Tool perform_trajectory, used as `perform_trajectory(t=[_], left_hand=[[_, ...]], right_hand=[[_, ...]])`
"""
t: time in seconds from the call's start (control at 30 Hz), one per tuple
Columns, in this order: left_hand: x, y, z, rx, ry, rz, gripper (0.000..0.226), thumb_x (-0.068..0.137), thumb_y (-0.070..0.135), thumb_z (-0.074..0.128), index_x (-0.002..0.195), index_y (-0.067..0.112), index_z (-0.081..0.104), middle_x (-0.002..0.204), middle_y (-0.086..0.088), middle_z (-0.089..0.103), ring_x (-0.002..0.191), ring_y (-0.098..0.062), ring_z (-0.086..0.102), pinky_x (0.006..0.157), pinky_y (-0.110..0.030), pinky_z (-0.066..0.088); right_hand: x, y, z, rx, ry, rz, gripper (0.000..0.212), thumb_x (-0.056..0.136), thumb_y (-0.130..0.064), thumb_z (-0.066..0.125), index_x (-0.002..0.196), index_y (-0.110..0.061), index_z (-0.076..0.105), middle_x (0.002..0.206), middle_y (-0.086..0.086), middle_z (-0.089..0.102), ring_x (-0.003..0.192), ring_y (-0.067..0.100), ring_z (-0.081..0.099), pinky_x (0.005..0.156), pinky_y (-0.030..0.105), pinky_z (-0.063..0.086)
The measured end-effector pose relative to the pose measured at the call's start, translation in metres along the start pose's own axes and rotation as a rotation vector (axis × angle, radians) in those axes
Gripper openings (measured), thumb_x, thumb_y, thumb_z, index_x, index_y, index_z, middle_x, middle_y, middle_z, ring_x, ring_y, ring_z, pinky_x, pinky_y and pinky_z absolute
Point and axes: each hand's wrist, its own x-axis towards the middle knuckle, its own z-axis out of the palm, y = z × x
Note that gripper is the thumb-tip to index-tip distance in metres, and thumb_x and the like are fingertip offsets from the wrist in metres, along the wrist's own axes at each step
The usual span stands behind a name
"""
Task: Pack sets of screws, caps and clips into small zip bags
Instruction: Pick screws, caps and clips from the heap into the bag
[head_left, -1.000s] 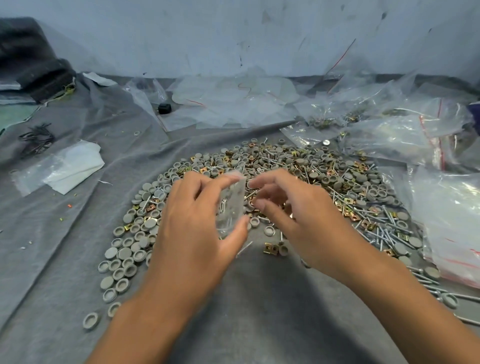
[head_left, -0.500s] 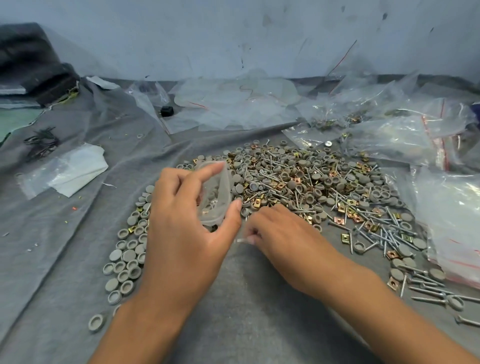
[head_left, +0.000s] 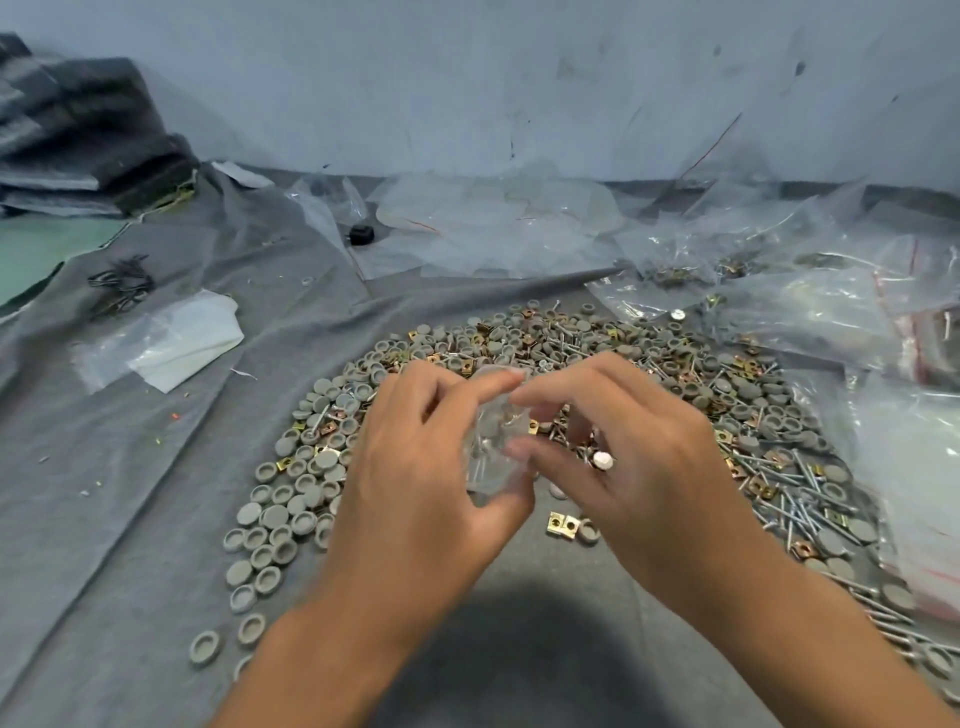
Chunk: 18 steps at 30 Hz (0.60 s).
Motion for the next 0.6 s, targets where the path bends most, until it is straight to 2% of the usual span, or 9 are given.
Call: perform_trajectory(t=[0.07,0.17,0.27,0.37,0.43,0.5,0.6], left_hand=[[0.0,0.002,-0.002,-0.035,0.041,0.026,0.052,0.081,0.034,0.073,0.13,0.018,0.065,0.098,0.005,0.049,0.09,-0.014,0.049,0.084,-0.026,0.043],[0.001,0.007,-0.007,-0.133,0.112,0.082,0.046,0.083,0.032,0.077,0.126,0.02,0.065,0.099,0.004,0.053,0.092,-0.012,0.053,0.086,-0.021,0.042],[0.002,0.011,-0.009,-0.237,0.164,0.133,0.034,0.087,0.026,0.078,0.118,0.021,0.066,0.096,0.007,0.057,0.092,-0.007,0.057,0.087,-0.015,0.041],[0.002,0.01,-0.007,-0.278,0.13,0.089,0.027,0.088,0.024,0.077,0.113,0.029,0.066,0.087,0.012,0.06,0.086,-0.007,0.061,0.08,-0.015,0.043],[0.004,0.008,-0.005,-0.254,0.02,0.032,0.025,0.09,0.034,0.075,0.113,0.034,0.065,0.088,0.016,0.058,0.086,-0.005,0.059,0.077,-0.015,0.044],[0.003,0.007,-0.003,-0.203,-0.191,-0.024,0.022,0.09,0.044,0.07,0.111,0.04,0.063,0.091,0.022,0.055,0.09,0.0,0.057,0.078,-0.013,0.043],[-0.005,0.009,0.0,-0.11,-0.561,-0.018,0.015,0.087,0.056,0.058,0.101,0.052,0.054,0.106,0.031,0.052,0.099,0.008,0.053,0.076,-0.01,0.043]], right_hand=[[0.001,0.003,-0.005,0.069,0.067,0.065,0.021,0.099,-0.026,0.064,0.12,-0.021,0.063,0.103,-0.012,0.059,0.089,-0.005,0.054,0.08,0.009,0.039],[0.004,0.006,-0.014,0.172,0.079,0.123,0.029,0.104,-0.029,0.055,0.133,-0.029,0.057,0.117,-0.016,0.059,0.103,0.007,0.06,0.083,0.015,0.046],[0.007,0.006,-0.02,0.289,0.062,0.127,0.02,0.1,-0.032,0.055,0.119,-0.036,0.064,0.11,-0.021,0.063,0.104,0.014,0.063,0.08,0.022,0.048],[0.006,0.008,-0.019,0.331,-0.032,0.153,0.012,0.096,-0.036,0.061,0.106,-0.037,0.066,0.098,-0.022,0.065,0.096,0.005,0.064,0.075,0.013,0.045],[0.001,0.013,-0.013,0.302,-0.175,0.234,0.015,0.092,-0.044,0.058,0.106,-0.042,0.062,0.098,-0.026,0.063,0.096,-0.002,0.061,0.078,0.011,0.045],[-0.004,0.021,-0.007,0.213,-0.268,0.288,0.017,0.091,-0.043,0.056,0.106,-0.04,0.064,0.099,-0.026,0.062,0.098,-0.006,0.058,0.082,0.011,0.046],[-0.007,0.029,-0.006,0.191,-0.269,0.396,0.014,0.096,-0.032,0.056,0.106,-0.039,0.064,0.098,-0.026,0.061,0.097,-0.01,0.056,0.082,0.007,0.044]])
